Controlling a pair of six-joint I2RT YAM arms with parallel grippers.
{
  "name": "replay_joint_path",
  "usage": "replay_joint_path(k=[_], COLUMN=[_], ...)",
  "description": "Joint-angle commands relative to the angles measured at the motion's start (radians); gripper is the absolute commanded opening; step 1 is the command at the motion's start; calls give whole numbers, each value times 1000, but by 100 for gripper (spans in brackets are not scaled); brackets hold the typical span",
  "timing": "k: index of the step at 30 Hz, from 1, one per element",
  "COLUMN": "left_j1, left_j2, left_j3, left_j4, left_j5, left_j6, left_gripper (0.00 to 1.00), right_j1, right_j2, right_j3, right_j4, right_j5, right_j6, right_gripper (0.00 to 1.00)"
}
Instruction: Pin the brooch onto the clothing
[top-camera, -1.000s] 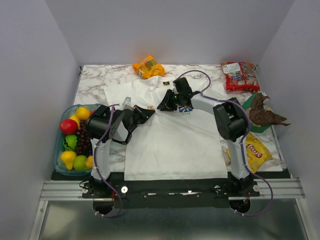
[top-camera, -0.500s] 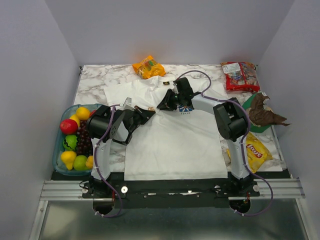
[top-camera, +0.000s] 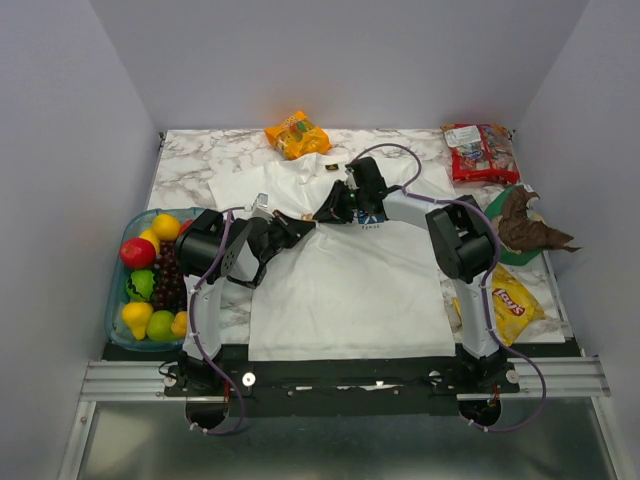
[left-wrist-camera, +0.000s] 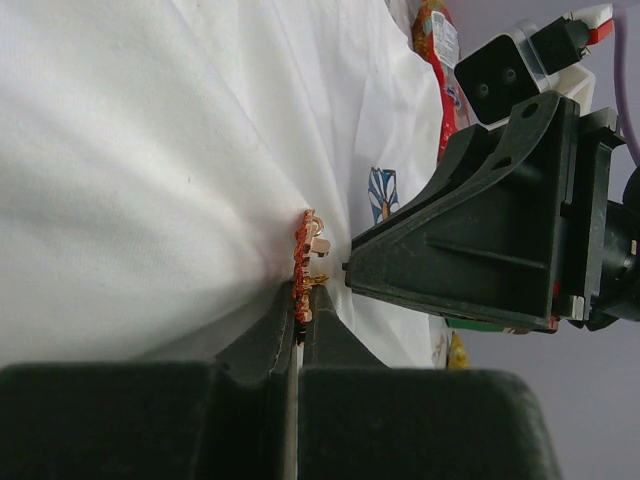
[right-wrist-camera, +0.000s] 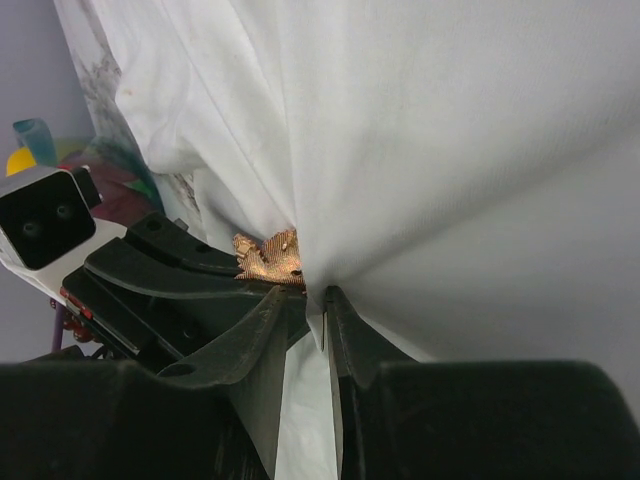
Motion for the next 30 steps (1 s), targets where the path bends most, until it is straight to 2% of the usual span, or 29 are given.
replay_joint_path(k=[1, 8, 17, 20, 25, 30], left_j1=[-15, -15, -7, -4, -2, 2], left_j2=[-11, -21, -53, -59, -41, -25], left_j3=[10, 9, 32, 39, 42, 42], left_j4=[99, 58, -34, -68, -53, -42], left_j5=[60, 72, 146, 169, 198, 218], left_j6=[17, 43, 81, 98, 78, 77], left_gripper=[0, 0, 0, 0, 0, 0], right_j1=[6, -2, -40, -59, -76, -82], right_j2=[8, -50, -200, -249, -278, -272], right_j3=[-14, -37, -99, -141, -202, -268], right_j4=[26, 10, -54, -54, -57, -56], right_j5=[-36, -5, 91, 107, 141, 199], right_j6=[1, -23, -97, -117, -146, -149], right_gripper=[30, 31, 58, 64, 64, 59])
